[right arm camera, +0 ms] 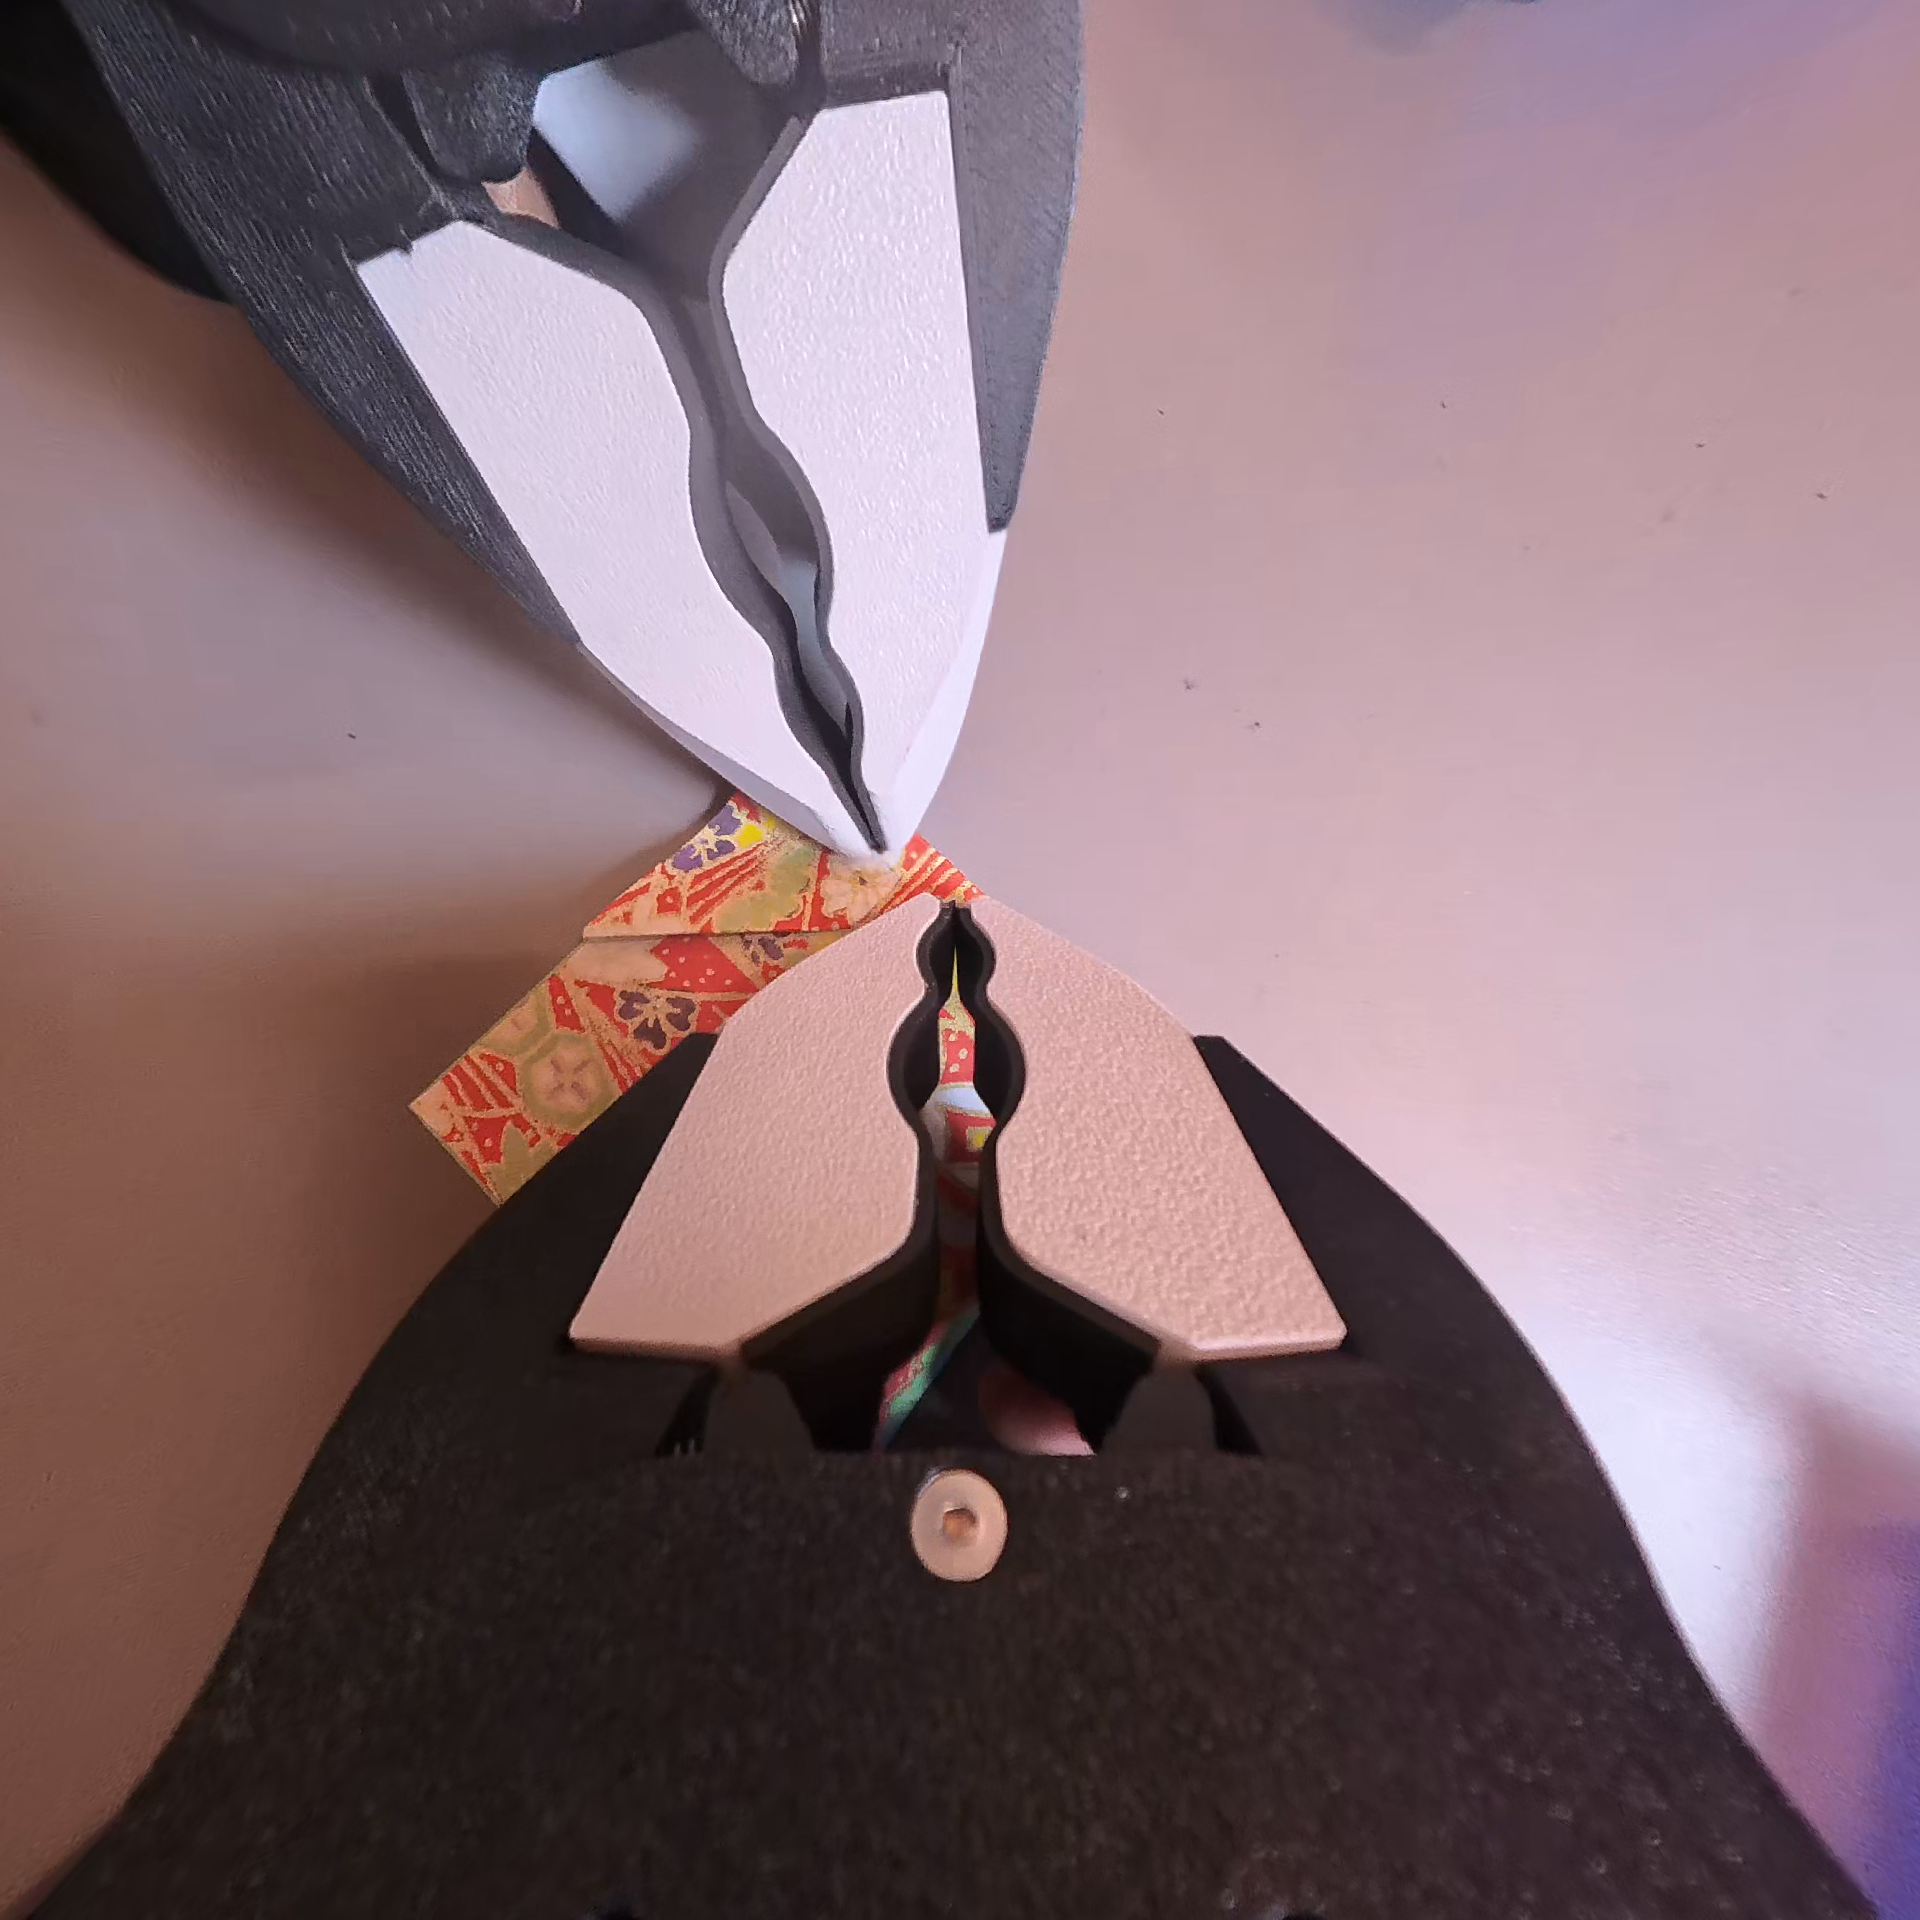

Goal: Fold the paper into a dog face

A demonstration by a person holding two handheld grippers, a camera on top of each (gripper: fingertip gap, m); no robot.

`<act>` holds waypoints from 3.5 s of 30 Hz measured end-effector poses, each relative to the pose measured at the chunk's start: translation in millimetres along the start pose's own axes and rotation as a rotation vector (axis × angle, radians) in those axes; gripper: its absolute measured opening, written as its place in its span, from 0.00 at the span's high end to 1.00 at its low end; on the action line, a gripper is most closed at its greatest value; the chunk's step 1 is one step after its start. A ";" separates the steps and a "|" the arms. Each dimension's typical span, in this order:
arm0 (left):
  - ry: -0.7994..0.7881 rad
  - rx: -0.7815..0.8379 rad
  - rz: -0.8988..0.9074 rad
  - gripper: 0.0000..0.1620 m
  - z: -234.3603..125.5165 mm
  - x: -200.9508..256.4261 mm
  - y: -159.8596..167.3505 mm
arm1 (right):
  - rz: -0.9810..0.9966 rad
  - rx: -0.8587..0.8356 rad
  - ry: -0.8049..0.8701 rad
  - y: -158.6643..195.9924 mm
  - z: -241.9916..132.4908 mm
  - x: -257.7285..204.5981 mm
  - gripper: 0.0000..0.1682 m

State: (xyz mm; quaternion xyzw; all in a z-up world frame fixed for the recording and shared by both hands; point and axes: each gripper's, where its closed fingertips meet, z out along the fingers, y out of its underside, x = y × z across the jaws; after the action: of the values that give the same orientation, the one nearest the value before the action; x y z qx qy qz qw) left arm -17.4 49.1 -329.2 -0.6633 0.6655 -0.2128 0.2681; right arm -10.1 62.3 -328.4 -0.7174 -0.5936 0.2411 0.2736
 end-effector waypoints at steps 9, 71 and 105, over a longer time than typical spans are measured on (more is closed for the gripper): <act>0.017 -0.007 -0.013 1.00 -4.6 6.3 4.6 | 0.005 0.006 -0.009 0.0 -0.1 0.1 1.00; 0.039 0.045 0.338 1.00 -14.1 22.9 12.3 | -0.039 -0.066 -0.183 13.5 -18.0 -16.8 0.90; 0.053 0.060 0.275 1.00 -20.0 16.5 18.0 | -0.080 -0.038 -0.088 1.5 -3.1 -13.0 0.92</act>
State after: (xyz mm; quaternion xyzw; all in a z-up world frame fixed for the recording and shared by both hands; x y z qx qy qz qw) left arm -43.6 31.7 -326.7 -0.5518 0.7502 -0.2111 0.2968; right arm -9.3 49.0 -326.8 -0.6868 -0.6378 0.2500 0.2430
